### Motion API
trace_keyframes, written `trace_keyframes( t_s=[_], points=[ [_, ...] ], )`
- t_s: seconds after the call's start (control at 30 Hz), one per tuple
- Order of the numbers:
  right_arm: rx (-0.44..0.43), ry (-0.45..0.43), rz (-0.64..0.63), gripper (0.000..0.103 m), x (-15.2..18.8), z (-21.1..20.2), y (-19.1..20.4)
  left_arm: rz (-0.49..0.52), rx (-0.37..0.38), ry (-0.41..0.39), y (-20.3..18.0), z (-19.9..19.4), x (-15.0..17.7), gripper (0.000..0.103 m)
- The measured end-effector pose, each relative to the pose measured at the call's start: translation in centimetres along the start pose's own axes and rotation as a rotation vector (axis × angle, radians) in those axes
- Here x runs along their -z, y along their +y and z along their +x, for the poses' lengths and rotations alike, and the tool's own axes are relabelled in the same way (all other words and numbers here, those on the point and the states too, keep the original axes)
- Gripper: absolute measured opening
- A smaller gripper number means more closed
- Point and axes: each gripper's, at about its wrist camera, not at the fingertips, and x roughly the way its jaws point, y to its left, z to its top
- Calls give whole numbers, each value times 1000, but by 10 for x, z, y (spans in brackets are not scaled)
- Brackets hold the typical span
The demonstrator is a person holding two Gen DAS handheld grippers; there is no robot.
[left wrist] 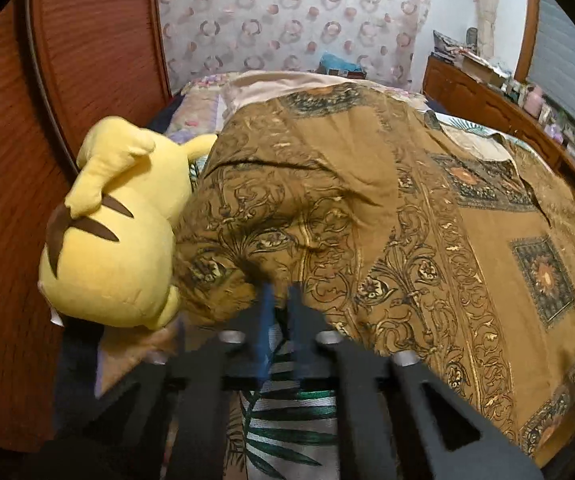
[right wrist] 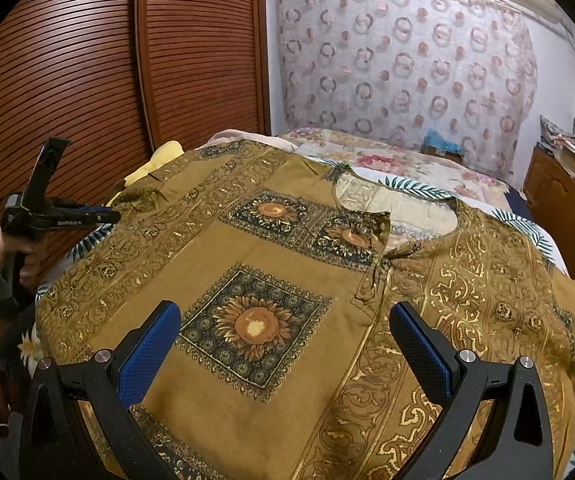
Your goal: Fold small clothes
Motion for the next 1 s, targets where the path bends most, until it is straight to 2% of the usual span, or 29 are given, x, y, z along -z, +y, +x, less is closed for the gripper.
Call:
trace_keyframes(
  t_s=[0.1, 0.2, 0.33, 0.6, 0.67, 0.73, 0.8, 0.83, 0.87, 0.93, 1.0],
  points=[
    [-2, 4, -2, 103, 1, 1, 0, 15, -22, -45, -6, -11, -5, 4],
    [-6, 7, -2, 103, 1, 1, 1, 22, 3, -105, -15, -28, -14, 4],
    [-42, 22, 0, 103, -2, 5, -2, 42, 73, -156, -33, -43, -30, 4],
    [-56, 13, -17, 99, -4, 1, -7, 100, 212, -180, -86, -55, -40, 4],
    [-51, 12, -19, 98, -4, 0, -8, 110, 213, -181, -94, -59, -37, 5],
    [-51, 15, -19, 97, -3, -1, -9, 111, 196, -197, -97, -66, -36, 12],
    [-52, 19, -24, 95, -3, -2, -7, 96, 213, -232, -93, -78, -34, 27],
    [-53, 21, -29, 93, -3, -1, -7, 91, 213, -244, -92, -82, -34, 38],
    [-54, 22, -35, 91, -5, -1, -6, 85, 211, -265, -89, -87, -34, 42],
    [-57, 24, -50, 87, -8, -1, -3, 75, 192, -299, -83, -97, -32, 44],
    [-67, 24, -64, 84, -13, 2, 0, 68, 173, -310, -76, -101, -29, 60]
  ],
)
